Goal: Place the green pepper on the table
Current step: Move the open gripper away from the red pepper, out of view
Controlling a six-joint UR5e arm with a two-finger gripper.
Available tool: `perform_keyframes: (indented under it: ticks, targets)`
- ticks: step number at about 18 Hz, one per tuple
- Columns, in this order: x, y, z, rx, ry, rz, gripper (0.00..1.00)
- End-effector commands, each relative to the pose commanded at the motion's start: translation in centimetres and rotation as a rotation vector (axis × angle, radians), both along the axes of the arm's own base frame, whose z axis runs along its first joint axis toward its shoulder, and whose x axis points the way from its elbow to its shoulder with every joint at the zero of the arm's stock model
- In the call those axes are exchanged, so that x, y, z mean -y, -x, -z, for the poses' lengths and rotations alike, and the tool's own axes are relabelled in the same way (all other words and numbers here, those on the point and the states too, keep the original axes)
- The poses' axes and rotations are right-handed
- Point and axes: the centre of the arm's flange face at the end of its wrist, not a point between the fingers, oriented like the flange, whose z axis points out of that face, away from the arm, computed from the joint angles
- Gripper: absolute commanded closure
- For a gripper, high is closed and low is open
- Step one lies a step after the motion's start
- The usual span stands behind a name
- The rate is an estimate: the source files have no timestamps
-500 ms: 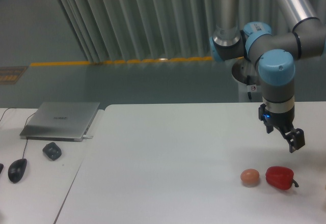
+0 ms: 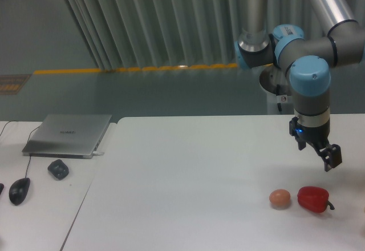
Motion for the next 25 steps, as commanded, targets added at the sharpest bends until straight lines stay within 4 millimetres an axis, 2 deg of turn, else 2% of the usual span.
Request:
perform_keyframes:
  ticks: [7, 12, 16, 19, 25]
  targets:
    - [0.3, 0.4, 0.0, -0.007, -0.016, -0.05, 0.0]
    - [1.4, 2.8, 0.2, -0.041, -0.119, -0.094, 0.0]
    - [2.2, 4.2, -0.3, -0.056, -0.129, -0.114, 0.0]
    - [4.6, 7.3, -0.6, -0.071, -0.126, -0.161, 0.0]
    - [7.8, 10.6, -0.8, -0.065, -0.096, 0.044, 0.0]
